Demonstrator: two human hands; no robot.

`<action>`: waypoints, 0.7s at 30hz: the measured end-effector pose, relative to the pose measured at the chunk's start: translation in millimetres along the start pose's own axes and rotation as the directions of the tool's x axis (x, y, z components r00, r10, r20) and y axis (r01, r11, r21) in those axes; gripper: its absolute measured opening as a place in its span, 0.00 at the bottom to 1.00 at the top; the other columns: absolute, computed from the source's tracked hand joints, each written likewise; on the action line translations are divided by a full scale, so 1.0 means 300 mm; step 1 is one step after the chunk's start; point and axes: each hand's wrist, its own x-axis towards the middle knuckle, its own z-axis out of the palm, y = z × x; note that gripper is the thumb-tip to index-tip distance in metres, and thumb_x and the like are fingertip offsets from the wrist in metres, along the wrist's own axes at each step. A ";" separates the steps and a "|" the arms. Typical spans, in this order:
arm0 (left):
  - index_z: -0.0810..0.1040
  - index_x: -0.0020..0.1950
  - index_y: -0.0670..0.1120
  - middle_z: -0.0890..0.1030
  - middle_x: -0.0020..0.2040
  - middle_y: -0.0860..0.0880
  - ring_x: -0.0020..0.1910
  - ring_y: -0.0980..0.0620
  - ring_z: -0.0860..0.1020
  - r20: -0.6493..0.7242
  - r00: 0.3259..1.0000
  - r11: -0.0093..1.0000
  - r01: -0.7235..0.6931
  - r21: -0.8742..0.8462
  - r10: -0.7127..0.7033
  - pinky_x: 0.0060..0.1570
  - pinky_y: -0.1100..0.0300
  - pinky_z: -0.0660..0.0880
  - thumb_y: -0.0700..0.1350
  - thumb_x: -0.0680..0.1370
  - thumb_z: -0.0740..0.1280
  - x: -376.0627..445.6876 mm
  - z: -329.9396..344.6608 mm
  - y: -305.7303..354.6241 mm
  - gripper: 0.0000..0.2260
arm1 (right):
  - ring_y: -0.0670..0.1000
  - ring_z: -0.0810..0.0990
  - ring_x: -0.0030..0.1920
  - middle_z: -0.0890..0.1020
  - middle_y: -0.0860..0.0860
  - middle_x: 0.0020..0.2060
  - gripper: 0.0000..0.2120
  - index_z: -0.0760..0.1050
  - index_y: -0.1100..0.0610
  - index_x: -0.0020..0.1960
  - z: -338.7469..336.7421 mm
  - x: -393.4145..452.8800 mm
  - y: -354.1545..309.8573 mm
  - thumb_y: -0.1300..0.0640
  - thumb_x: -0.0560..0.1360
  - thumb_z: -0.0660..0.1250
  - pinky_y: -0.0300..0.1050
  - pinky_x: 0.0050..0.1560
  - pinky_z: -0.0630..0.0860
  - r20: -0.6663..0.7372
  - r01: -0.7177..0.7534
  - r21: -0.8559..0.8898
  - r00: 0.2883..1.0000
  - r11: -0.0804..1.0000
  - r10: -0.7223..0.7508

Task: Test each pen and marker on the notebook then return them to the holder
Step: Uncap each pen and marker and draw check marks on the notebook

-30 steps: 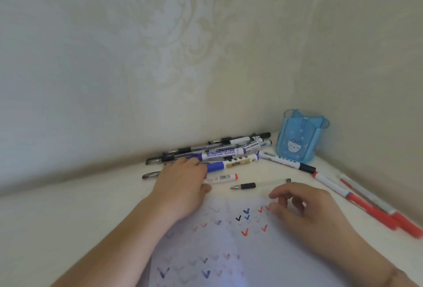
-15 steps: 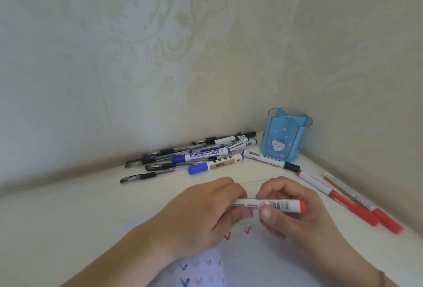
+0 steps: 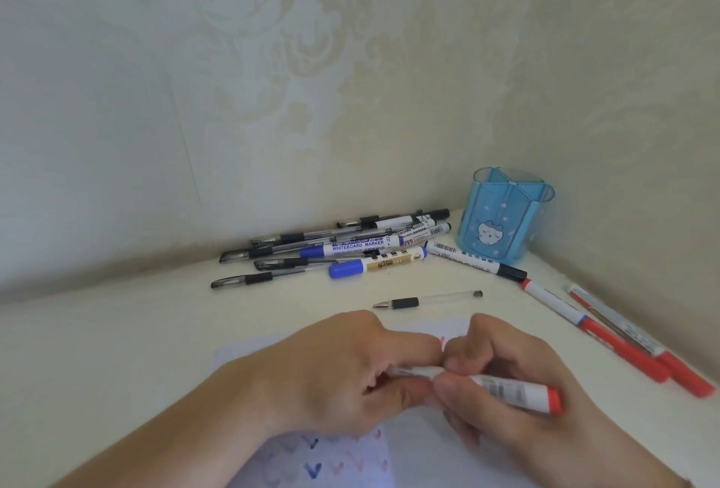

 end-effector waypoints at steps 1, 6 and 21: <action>0.75 0.48 0.50 0.66 0.25 0.50 0.23 0.56 0.65 -0.001 1.000 1.000 0.000 -0.014 0.000 0.26 0.67 0.57 0.54 0.81 0.62 -0.002 -0.002 0.000 0.09 | 0.58 0.79 0.34 0.81 0.57 0.35 0.16 0.71 0.49 0.39 -0.003 -0.004 -0.006 0.37 0.71 0.68 0.54 0.35 0.72 0.004 0.001 -0.018 1.000 1.000 -0.001; 0.73 0.52 0.56 0.66 0.27 0.52 0.24 0.56 0.64 -0.056 0.996 0.998 0.067 0.012 -0.066 0.27 0.66 0.58 0.65 0.72 0.67 -0.004 -0.017 -0.009 0.16 | 0.59 0.78 0.31 0.81 0.59 0.31 0.13 0.76 0.50 0.43 -0.031 0.016 -0.007 0.41 0.70 0.72 0.49 0.31 0.72 -0.056 0.057 0.159 0.997 0.986 -0.048; 0.61 0.69 0.59 0.72 0.55 0.58 0.53 0.58 0.72 -0.181 0.967 0.979 0.194 0.065 -0.180 0.54 0.70 0.68 0.26 0.76 0.58 -0.006 0.018 -0.083 0.32 | 0.50 0.65 0.20 0.70 0.50 0.18 0.20 0.66 0.56 0.25 -0.064 0.084 0.065 0.65 0.70 0.72 0.35 0.22 0.60 -0.340 -0.317 0.124 0.877 0.940 0.340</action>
